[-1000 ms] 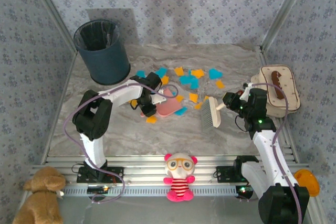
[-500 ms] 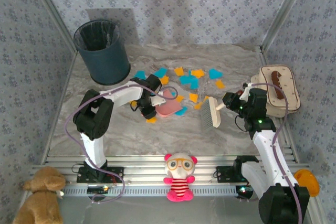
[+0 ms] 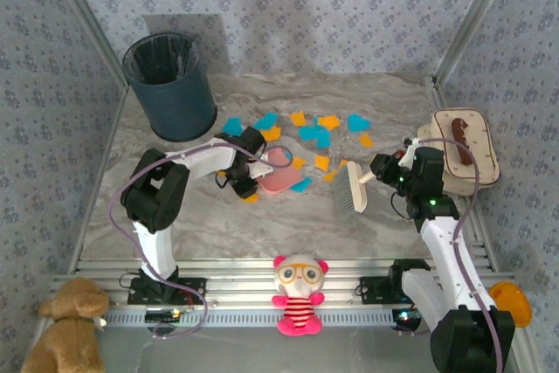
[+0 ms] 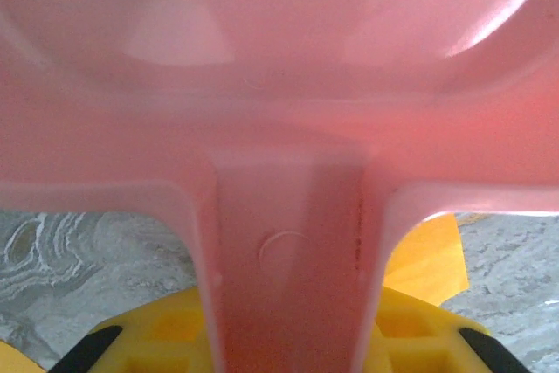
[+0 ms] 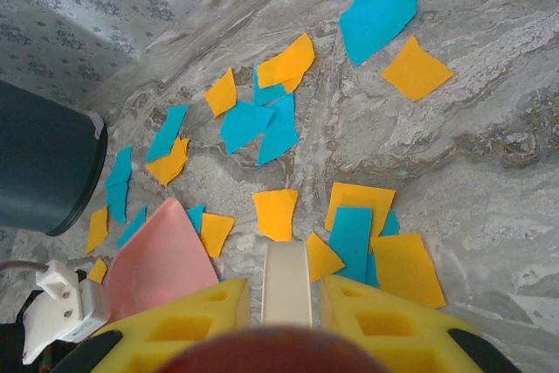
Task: Sweep away the paper scraps from the table
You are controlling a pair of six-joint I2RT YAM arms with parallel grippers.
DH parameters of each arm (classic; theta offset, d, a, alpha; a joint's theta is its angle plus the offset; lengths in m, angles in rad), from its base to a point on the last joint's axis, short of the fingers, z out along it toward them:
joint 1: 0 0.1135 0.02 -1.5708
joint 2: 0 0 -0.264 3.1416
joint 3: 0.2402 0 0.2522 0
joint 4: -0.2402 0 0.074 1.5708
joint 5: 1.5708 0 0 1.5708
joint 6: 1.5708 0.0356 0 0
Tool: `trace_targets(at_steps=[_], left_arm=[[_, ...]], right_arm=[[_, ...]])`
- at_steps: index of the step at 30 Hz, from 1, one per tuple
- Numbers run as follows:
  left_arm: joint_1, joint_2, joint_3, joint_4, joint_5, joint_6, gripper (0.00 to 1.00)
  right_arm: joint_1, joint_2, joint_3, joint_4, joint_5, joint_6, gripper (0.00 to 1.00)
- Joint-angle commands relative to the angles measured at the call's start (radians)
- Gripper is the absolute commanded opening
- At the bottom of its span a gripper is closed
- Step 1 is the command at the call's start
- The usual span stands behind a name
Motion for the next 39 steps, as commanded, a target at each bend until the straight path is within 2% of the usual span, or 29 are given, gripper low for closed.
trace_targets(at_steps=[1,12,15,17,22,25,32,39], left_arm=[[0.0,-0.039,-0.001,0.008,0.014,0.002,0.18],[-0.003,-0.142,0.054,-0.111,-0.011,0.012,0.15],[-0.003,-0.164,0.064,-0.146,-0.015,0.014,0.04],[-0.003,-0.184,0.067,-0.168,-0.02,0.014,0.0],[0.005,-0.25,0.074,-0.228,0.005,0.018,0.0],[0.015,-0.315,0.061,-0.265,0.085,0.073,0.0],[0.018,-0.475,-0.041,-0.214,0.07,0.177,0.0],[0.015,-0.502,-0.053,-0.26,0.111,0.216,0.0]], right_arm=[[0.007,-0.005,0.003,0.009,-0.014,0.015,0.0],[0.026,0.019,0.014,0.062,-0.03,0.039,0.0],[0.048,0.048,0.013,0.115,-0.033,0.059,0.0],[0.068,0.077,0.015,0.168,-0.037,0.078,0.0],[0.139,0.195,0.04,0.312,-0.033,0.135,0.0],[0.193,0.294,0.084,0.38,-0.011,0.137,0.0],[0.264,0.503,0.164,0.615,-0.011,0.186,0.0],[0.304,0.731,0.251,0.771,-0.016,0.247,0.0]])
